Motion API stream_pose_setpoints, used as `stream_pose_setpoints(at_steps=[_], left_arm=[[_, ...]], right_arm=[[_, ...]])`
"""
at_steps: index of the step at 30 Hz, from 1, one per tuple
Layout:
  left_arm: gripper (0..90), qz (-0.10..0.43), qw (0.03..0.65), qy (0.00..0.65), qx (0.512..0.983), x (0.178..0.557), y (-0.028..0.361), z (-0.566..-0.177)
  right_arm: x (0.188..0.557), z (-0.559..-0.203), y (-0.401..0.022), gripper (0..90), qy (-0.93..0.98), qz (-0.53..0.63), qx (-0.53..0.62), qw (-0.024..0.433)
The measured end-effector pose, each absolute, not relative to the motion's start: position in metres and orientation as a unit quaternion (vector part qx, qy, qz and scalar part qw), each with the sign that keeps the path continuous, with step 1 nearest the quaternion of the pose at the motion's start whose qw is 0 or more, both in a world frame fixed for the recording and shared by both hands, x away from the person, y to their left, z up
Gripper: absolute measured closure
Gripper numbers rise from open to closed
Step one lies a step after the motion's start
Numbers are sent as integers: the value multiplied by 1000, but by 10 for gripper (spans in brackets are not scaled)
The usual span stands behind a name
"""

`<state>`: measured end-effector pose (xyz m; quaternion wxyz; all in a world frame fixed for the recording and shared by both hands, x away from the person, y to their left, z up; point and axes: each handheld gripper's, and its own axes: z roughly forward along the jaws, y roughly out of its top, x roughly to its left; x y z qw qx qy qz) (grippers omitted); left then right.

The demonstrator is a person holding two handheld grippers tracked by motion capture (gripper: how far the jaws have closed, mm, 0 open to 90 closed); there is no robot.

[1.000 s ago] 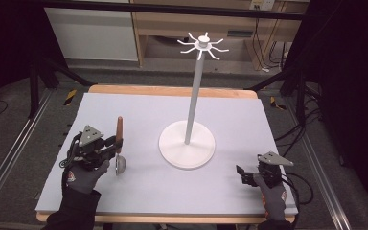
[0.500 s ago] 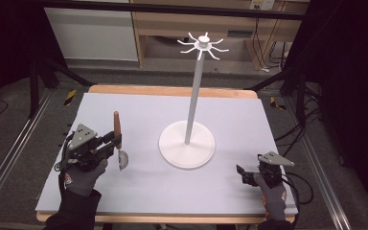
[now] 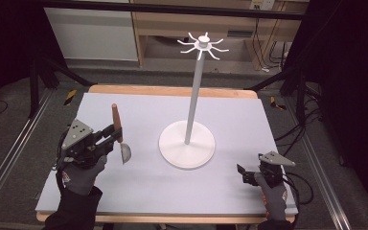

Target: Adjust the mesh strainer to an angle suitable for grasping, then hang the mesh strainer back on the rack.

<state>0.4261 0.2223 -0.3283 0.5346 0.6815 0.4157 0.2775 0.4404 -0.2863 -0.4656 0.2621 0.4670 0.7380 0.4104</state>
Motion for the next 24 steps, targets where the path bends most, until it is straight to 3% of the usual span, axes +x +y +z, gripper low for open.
stream_pose_setpoints(at_steps=[24], left_arm=[[700,281,585,358,672,428,184,-275]], right_arm=[[441,-464,-286,56,738,411,466,262]])
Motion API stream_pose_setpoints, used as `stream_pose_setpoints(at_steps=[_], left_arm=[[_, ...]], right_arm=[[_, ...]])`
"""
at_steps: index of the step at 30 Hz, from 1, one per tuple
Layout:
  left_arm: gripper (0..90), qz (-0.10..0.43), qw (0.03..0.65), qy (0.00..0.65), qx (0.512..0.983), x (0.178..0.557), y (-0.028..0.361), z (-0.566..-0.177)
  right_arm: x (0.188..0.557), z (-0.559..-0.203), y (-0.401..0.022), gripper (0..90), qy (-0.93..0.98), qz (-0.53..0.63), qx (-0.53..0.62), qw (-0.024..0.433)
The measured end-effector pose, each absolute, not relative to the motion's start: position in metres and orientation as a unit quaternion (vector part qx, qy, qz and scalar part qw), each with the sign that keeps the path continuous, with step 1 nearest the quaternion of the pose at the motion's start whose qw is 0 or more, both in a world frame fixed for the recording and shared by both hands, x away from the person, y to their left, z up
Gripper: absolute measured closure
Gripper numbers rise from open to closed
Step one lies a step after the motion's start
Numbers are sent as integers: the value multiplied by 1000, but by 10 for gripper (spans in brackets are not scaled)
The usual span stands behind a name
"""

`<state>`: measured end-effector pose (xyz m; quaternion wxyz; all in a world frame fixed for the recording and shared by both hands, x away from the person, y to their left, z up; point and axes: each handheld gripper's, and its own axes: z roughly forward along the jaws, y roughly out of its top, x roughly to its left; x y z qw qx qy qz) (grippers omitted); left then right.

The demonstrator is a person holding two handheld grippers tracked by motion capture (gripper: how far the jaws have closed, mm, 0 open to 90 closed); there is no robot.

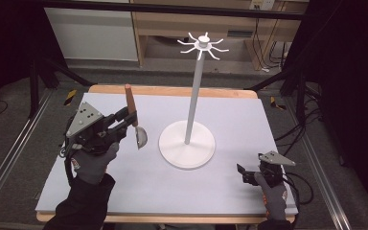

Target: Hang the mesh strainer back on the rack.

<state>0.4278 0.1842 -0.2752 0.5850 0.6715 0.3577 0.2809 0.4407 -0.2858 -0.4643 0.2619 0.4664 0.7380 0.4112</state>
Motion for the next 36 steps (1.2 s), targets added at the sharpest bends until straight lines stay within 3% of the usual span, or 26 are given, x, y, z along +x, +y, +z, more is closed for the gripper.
stream_pose_setpoints(at_steps=[36], left_arm=[[699,296,602,311,673,454,128,-215]], right_arm=[[441,-464,-286,56,738,416,464,259]])
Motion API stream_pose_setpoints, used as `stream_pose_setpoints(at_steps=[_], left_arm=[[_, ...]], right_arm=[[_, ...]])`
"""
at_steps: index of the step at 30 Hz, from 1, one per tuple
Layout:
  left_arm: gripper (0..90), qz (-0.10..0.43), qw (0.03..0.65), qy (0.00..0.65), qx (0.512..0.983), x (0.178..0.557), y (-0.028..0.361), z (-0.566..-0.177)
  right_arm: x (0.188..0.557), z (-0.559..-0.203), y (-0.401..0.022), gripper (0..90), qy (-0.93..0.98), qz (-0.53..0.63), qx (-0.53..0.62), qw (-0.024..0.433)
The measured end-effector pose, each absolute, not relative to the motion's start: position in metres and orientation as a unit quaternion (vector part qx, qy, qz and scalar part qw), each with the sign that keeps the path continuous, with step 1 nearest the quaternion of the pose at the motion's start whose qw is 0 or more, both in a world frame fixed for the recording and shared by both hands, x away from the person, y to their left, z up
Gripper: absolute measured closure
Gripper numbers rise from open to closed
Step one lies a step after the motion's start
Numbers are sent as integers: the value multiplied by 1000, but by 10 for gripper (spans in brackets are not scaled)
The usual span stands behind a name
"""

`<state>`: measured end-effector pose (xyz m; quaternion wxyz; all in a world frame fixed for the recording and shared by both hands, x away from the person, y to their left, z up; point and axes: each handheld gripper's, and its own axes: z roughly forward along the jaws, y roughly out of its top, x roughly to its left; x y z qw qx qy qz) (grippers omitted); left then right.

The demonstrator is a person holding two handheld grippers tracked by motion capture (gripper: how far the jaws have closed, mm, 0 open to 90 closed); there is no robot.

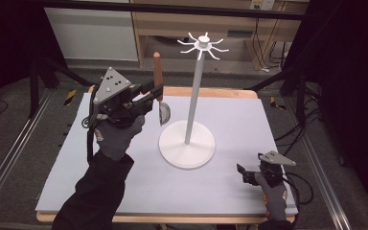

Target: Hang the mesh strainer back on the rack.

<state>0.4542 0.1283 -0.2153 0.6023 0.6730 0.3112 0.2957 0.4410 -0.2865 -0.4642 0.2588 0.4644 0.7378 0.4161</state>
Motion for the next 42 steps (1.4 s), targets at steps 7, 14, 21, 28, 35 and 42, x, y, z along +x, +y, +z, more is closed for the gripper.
stream_pose_setpoints(at_steps=[7,14,21,28,35,42], left_arm=[[699,291,601,310,677,464,120,-212],[699,285,598,313,681,470,112,-211],[699,281,596,311,685,475,104,-209],[699,278,594,308,689,478,95,-207],[700,282,586,308,694,482,91,-207],[699,283,583,309,696,485,91,-207]], right_arm=[[441,-464,-286,56,736,418,466,257],[441,-464,-286,56,736,420,466,256],[441,-464,-286,56,735,422,467,253],[441,-464,-287,56,735,422,465,255],[441,-464,-287,56,735,422,466,255],[441,-464,-287,56,736,421,465,255]])
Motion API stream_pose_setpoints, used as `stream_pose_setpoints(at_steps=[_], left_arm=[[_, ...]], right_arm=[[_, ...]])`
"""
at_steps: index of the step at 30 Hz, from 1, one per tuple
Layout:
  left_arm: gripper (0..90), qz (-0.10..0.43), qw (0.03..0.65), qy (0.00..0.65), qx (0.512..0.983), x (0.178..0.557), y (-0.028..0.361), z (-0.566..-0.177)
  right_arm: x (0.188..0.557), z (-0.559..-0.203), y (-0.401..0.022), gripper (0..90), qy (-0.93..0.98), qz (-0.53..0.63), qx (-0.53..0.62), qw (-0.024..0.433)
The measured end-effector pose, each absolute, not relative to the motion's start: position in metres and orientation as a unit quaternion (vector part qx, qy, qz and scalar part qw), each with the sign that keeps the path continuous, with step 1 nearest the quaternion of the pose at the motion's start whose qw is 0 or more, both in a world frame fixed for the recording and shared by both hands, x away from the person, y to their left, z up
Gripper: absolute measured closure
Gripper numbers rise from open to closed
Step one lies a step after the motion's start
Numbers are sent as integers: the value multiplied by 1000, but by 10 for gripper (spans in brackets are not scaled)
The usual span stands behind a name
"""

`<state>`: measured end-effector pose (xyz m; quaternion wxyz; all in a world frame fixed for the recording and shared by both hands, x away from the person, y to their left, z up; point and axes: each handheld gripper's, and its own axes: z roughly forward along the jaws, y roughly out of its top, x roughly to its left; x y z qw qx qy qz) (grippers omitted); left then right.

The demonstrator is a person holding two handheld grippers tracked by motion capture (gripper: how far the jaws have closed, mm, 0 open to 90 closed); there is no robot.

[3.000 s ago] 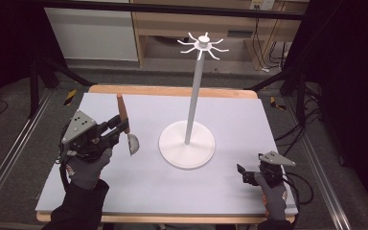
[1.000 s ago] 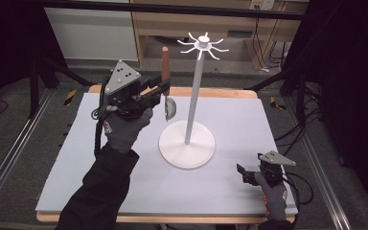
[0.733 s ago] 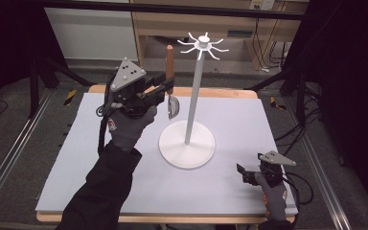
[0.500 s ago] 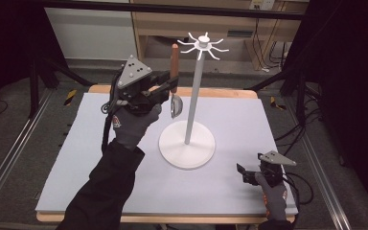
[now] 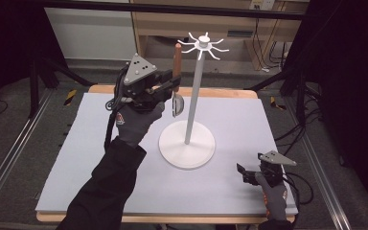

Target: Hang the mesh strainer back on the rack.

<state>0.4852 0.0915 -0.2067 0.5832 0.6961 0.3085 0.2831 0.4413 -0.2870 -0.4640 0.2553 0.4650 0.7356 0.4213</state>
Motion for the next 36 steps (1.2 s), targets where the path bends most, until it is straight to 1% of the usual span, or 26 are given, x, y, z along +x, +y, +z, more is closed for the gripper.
stream_pose_setpoints(at_steps=[1,10,12,18,28,29,33,35,36], left_arm=[[699,292,581,310,694,486,92,-206],[699,286,575,310,701,489,86,-205],[699,291,573,309,701,490,85,-205],[699,281,574,313,703,493,81,-207],[699,291,574,310,699,497,77,-206],[699,285,575,312,701,497,77,-206],[699,294,566,311,705,499,75,-203],[699,287,567,313,706,499,73,-203],[699,294,563,314,706,500,74,-203]], right_arm=[[441,-464,-287,56,735,422,465,255],[441,-464,-287,56,735,421,465,255],[441,-464,-287,55,735,422,466,254],[441,-464,-287,56,735,422,466,255],[441,-464,-287,56,734,423,467,253],[441,-464,-287,56,734,423,467,253],[441,-464,-287,56,735,423,466,252],[441,-464,-287,55,735,423,466,252],[441,-464,-287,55,734,423,467,252]])
